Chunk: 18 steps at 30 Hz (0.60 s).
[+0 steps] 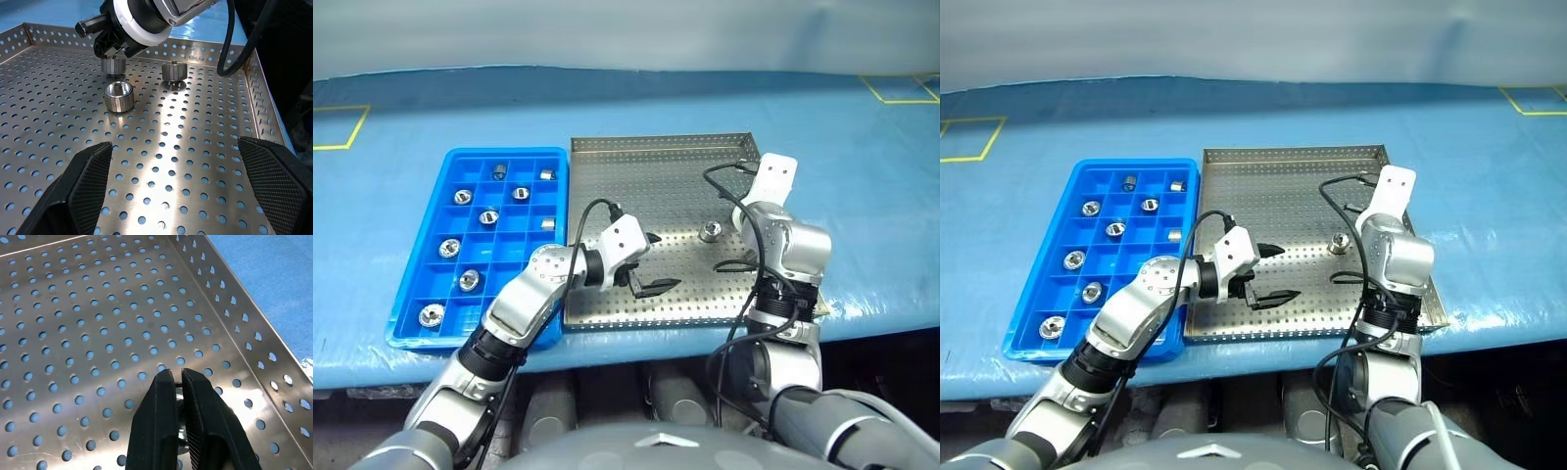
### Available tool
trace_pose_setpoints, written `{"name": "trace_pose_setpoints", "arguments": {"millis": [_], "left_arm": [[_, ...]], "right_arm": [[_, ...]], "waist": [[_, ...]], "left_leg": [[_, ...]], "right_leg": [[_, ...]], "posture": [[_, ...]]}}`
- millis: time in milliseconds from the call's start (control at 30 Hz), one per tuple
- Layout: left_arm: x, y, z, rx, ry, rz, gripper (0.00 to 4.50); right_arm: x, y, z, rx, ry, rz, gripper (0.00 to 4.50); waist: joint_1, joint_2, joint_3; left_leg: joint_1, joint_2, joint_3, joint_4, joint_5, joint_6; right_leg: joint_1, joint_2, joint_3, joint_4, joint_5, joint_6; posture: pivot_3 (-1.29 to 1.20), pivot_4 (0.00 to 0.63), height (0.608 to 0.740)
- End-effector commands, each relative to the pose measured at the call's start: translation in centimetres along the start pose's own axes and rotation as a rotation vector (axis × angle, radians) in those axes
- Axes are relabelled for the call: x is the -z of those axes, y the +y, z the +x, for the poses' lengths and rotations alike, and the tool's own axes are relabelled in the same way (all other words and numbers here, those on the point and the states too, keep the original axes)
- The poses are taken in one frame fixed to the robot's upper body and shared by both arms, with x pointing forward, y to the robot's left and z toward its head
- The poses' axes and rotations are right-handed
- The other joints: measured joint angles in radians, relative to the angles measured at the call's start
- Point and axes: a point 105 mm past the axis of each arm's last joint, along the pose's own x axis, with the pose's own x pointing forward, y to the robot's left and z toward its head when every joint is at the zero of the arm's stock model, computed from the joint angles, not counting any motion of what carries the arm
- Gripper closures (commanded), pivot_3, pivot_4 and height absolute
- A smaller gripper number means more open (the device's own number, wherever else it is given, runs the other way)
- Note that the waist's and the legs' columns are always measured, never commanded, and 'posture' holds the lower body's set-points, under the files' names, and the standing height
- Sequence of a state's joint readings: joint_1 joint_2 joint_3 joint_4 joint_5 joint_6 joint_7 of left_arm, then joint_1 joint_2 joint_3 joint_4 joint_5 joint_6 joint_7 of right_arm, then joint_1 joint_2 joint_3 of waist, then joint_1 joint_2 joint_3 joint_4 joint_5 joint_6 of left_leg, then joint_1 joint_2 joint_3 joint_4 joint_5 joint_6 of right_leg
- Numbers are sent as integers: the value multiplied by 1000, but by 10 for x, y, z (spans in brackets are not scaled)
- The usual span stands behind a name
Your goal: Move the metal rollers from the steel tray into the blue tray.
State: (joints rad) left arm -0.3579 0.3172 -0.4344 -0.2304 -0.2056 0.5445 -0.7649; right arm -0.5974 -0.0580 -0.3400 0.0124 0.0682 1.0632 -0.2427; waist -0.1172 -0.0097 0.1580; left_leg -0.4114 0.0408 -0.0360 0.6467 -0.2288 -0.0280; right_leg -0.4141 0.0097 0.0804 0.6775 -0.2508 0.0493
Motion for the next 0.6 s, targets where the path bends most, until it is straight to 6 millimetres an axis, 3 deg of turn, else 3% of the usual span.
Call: {"name": "trace_pose_setpoints", "arguments": {"millis": [33,100,600], "left_arm": [[-11,-2,-2,4,-40,15,0],[-11,-2,-2,3,-38,14,0],[-8,-2,-3,-4,-31,7,0]], "right_arm": [[-15,1,-6,3,-71,10,3228],[-15,0,-6,12,-62,22,2641],[-12,14,-7,-75,67,123,2641]], "waist": [[0,0,0],[0,0,0],[6,0,0]], "left_leg": [[0,0,0,0,0,0],[0,0,0,0,0,0],[0,0,0,0,0,0]], "right_leg": [[0,0,0,0,0,0],[0,0,0,0,0,0],[0,0,0,0,0,0]], "posture": [[-64,150,740],[-63,150,740],[-53,150,740]]}}
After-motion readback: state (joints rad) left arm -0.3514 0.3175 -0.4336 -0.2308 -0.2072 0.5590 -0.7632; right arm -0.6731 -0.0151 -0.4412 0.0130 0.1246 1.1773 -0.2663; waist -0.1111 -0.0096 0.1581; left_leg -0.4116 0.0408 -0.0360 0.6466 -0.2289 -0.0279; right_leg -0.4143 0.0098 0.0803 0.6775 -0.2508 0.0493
